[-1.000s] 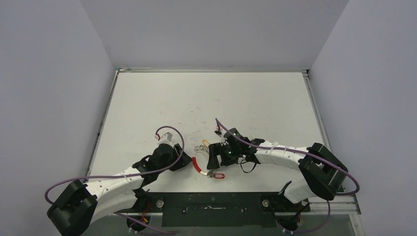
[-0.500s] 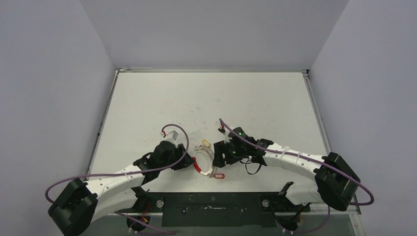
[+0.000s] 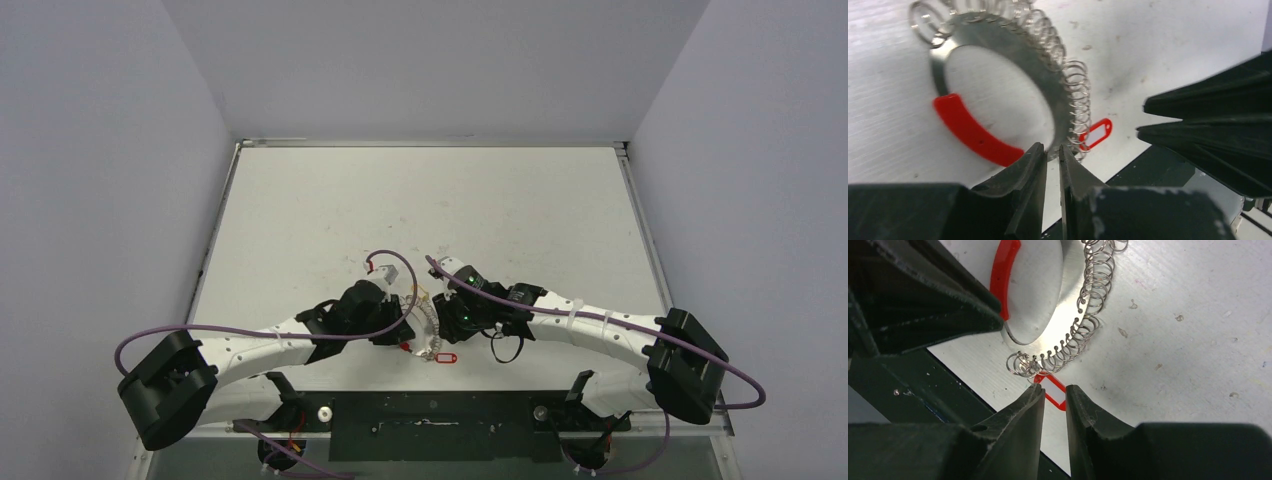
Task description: Put the keys on the keyring
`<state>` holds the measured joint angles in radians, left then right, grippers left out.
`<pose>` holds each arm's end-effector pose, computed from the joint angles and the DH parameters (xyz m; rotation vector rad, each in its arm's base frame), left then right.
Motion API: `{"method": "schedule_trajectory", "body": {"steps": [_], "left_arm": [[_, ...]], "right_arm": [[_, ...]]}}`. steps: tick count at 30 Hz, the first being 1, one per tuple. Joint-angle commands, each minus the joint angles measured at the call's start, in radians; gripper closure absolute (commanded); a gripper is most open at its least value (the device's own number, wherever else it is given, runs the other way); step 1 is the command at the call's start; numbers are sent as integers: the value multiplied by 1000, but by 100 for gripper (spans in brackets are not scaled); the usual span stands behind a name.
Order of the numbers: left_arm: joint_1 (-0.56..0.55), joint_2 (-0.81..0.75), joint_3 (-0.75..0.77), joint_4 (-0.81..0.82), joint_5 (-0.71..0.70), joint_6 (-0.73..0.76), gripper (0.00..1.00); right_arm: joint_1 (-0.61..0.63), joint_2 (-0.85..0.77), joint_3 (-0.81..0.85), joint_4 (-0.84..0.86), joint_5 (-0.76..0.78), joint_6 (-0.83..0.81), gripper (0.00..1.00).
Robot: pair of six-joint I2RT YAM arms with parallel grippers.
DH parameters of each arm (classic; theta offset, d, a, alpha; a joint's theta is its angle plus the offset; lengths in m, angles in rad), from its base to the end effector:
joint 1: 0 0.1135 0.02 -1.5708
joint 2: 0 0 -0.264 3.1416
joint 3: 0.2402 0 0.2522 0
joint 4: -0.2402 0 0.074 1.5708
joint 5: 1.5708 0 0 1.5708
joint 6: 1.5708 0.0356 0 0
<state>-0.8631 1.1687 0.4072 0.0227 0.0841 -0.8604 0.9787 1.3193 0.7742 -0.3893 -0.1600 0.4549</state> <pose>0.1384 -0.1663 0.1571 0.0501 2.5094 -0.9102 0.1403 0.2187 0.2057 -0.7587 2.5585 0.7385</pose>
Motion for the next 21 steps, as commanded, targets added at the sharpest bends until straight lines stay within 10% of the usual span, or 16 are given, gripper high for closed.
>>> {"method": "schedule_trajectory", "body": {"steps": [1, 21], "left_arm": [[-66, 35, 74, 51, -31, 57, 89], [-305, 246, 178, -85, -250, 26, 100]], "right_arm": [[-1, -11, 7, -2, 55, 20, 78], [-30, -55, -38, 58, -1, 30, 94]]}}
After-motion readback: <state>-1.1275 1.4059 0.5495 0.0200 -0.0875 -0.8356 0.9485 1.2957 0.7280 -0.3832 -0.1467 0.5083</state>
